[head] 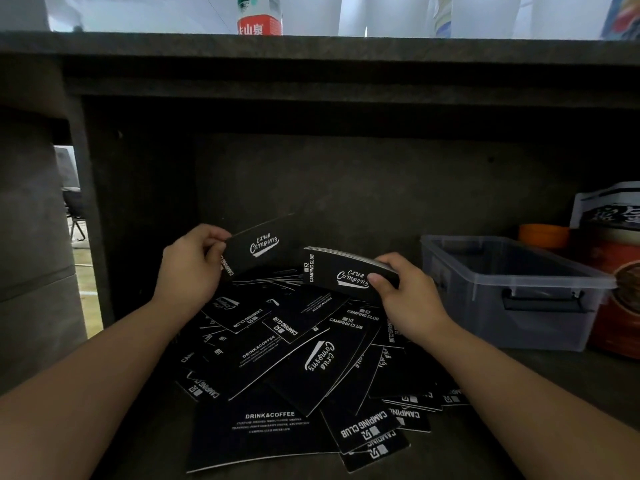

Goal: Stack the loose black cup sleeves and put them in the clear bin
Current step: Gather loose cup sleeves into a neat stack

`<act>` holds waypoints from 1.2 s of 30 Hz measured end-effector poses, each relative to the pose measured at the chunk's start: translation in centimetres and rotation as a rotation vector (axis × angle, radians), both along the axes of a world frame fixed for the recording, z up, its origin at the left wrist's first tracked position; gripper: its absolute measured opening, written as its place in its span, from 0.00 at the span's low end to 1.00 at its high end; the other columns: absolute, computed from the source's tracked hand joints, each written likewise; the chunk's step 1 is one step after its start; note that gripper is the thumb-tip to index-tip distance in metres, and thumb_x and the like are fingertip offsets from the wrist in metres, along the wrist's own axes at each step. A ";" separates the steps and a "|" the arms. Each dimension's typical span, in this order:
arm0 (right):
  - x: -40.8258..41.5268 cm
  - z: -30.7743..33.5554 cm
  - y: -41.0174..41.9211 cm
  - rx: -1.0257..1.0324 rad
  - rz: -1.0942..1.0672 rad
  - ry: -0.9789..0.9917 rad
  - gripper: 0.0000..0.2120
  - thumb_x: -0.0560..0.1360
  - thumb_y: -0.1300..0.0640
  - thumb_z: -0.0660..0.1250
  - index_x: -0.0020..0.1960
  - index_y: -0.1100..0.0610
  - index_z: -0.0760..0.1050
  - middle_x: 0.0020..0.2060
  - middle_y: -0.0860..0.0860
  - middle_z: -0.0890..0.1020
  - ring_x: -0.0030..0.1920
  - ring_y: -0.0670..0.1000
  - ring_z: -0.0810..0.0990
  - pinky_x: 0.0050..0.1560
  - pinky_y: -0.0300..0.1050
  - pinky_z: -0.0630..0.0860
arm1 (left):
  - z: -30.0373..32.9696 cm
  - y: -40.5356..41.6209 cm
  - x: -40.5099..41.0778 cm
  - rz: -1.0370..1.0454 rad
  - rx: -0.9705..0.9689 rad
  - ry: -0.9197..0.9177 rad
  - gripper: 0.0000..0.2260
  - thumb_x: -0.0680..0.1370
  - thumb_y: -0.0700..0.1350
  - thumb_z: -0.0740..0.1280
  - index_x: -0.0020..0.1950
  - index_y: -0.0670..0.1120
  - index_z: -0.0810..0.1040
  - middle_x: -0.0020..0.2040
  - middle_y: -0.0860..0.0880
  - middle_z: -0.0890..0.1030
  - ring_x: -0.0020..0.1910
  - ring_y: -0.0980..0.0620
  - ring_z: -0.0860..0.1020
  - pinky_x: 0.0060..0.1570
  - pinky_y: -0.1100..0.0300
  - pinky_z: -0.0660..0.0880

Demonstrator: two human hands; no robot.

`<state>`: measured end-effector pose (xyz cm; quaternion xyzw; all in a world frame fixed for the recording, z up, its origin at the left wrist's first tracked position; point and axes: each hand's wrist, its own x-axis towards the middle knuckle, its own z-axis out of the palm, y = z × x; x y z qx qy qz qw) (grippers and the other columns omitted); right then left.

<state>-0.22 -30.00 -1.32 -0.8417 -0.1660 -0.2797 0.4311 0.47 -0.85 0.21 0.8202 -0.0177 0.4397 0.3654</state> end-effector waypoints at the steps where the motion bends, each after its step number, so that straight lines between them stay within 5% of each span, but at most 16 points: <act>1: 0.0 0.0 0.0 -0.004 -0.001 0.002 0.05 0.78 0.56 0.65 0.49 0.46 0.73 0.41 0.41 0.79 0.41 0.36 0.75 0.36 0.23 0.68 | 0.0 0.0 0.1 -0.020 -0.011 -0.010 0.10 0.78 0.35 0.66 0.56 0.46 0.80 0.41 0.58 0.77 0.40 0.66 0.75 0.39 0.80 0.67; 5: 0.0 0.0 0.0 -0.006 0.000 0.018 0.04 0.78 0.56 0.65 0.49 0.47 0.73 0.41 0.41 0.79 0.41 0.36 0.75 0.35 0.23 0.68 | 0.0 -0.3 0.2 -0.060 -0.059 0.012 0.13 0.77 0.36 0.69 0.60 0.47 0.80 0.46 0.54 0.80 0.41 0.66 0.75 0.41 0.80 0.67; 13: 0.2 -0.1 -0.1 0.004 -0.021 0.035 0.04 0.78 0.56 0.65 0.52 0.49 0.75 0.41 0.40 0.79 0.42 0.35 0.75 0.35 0.23 0.67 | 0.1 -1.0 -0.2 -0.368 -0.241 -0.057 0.05 0.77 0.39 0.69 0.47 0.49 0.79 0.43 0.50 0.80 0.39 0.55 0.81 0.40 0.67 0.80; 20: 0.2 -0.1 0.0 -0.026 0.010 0.033 0.04 0.78 0.55 0.65 0.51 0.47 0.74 0.41 0.39 0.78 0.42 0.35 0.75 0.37 0.24 0.67 | -0.9 -2.0 0.1 -0.510 -0.106 0.100 0.07 0.79 0.35 0.65 0.46 0.47 0.77 0.44 0.44 0.78 0.42 0.49 0.79 0.43 0.63 0.80; 26: 0.2 -0.2 0.1 -0.028 0.081 0.082 0.06 0.77 0.54 0.66 0.54 0.49 0.74 0.44 0.40 0.78 0.47 0.39 0.76 0.46 0.34 0.71 | -1.8 -1.9 0.7 -0.394 0.100 0.153 0.10 0.75 0.39 0.72 0.43 0.55 0.79 0.38 0.54 0.81 0.37 0.59 0.79 0.43 0.64 0.76; 29: 0.0 -0.1 0.2 -0.016 0.083 0.096 0.08 0.77 0.52 0.67 0.56 0.48 0.74 0.45 0.40 0.78 0.46 0.40 0.77 0.48 0.38 0.74 | -1.9 -2.6 0.4 -0.395 0.056 0.149 0.11 0.73 0.40 0.74 0.47 0.55 0.79 0.40 0.52 0.81 0.39 0.55 0.81 0.45 0.62 0.78; 33: -0.1 -0.1 0.3 -0.022 0.088 0.082 0.09 0.76 0.52 0.68 0.55 0.49 0.74 0.43 0.40 0.79 0.45 0.36 0.76 0.42 0.25 0.68 | -1.7 -4.1 0.0 -0.476 -0.047 0.163 0.18 0.72 0.38 0.75 0.54 0.58 0.74 0.45 0.49 0.79 0.41 0.55 0.81 0.45 0.63 0.78; 36: 0.0 -0.2 0.3 -0.049 0.075 0.066 0.07 0.77 0.53 0.66 0.55 0.49 0.74 0.43 0.40 0.78 0.45 0.36 0.75 0.41 0.24 0.67 | -1.9 -4.8 -0.1 -0.504 -0.053 0.173 0.21 0.73 0.36 0.74 0.58 0.56 0.72 0.50 0.50 0.77 0.41 0.57 0.80 0.44 0.65 0.78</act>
